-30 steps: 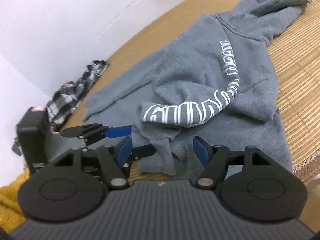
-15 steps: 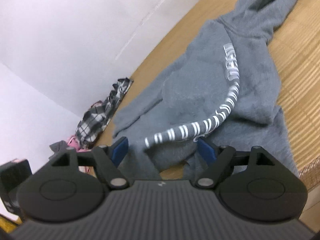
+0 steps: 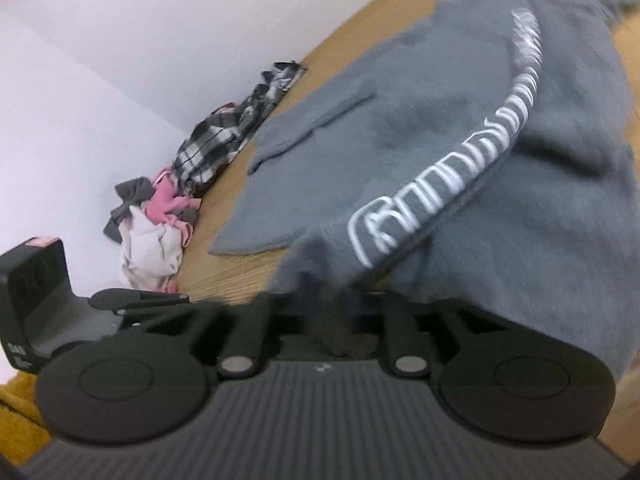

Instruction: Fold clothes

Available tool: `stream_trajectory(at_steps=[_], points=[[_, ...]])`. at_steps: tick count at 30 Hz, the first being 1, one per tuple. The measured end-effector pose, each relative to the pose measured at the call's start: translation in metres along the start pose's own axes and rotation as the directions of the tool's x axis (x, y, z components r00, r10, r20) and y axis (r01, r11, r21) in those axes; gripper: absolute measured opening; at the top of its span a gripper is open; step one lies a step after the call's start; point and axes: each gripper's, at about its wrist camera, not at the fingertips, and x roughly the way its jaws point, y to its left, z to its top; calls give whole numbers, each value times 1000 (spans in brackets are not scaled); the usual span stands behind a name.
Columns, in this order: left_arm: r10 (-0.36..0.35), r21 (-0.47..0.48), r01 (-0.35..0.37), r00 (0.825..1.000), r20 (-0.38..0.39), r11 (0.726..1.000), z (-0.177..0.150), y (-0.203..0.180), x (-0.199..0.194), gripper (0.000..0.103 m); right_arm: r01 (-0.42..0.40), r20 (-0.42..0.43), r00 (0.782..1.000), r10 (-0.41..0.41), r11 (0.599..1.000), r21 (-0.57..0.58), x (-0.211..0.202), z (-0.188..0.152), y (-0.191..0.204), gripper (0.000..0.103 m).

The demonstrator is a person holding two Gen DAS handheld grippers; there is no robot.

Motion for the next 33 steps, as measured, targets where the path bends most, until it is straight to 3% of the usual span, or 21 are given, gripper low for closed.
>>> stream_trajectory(at_steps=[3, 4, 7, 9, 12, 16, 19, 21, 23, 27, 31, 33], points=[[30, 50, -35, 995, 99, 998, 0, -5, -21, 76, -35, -24, 999, 33, 996, -81, 3, 21, 25, 13], [31, 58, -39, 991, 128, 998, 1, -7, -24, 78, -38, -37, 999, 34, 994, -101, 7, 28, 32, 13], [14, 66, -24, 987, 157, 998, 12, -15, -14, 79, -53, -76, 996, 44, 991, -127, 28, 48, 46, 14], [41, 74, -55, 984, 173, 996, 19, -22, 3, 79, -47, -107, 994, 34, 991, -126, 44, 58, 52, 14], [177, 37, -184, 974, 142, 982, 27, -25, 34, 78, -43, -137, 990, 30, 995, -92, 61, 71, 56, 14], [240, 3, -242, 965, 107, 970, 25, -16, 53, 78, -50, -154, 987, 43, 998, -42, 64, 76, 46, 15], [288, -10, -288, 956, 56, 958, 21, -7, 63, 70, -1, -135, 991, 0, 1000, -11, 68, 77, 41, 17], [297, -40, -296, 955, 21, 954, 19, 0, 65, 44, 21, -125, 992, -17, 999, 27, 70, 79, 36, 19], [295, -83, -293, 955, 14, 953, 18, 9, 57, 37, 27, -113, 993, -21, 998, 59, 69, 79, 31, 25], [318, -119, -313, 948, 22, 942, 18, 22, 39, 39, 51, -103, 994, -42, 995, 88, 59, 76, 20, 44], [382, -155, -377, 924, 4, 913, 22, 31, 43, 44, 101, -72, 993, -91, 985, 141, 48, 72, 4, 45], [388, -191, -382, 922, -6, 904, 22, 37, 45, 45, 117, -54, 993, -109, 974, 195, 42, 73, -6, 45]])
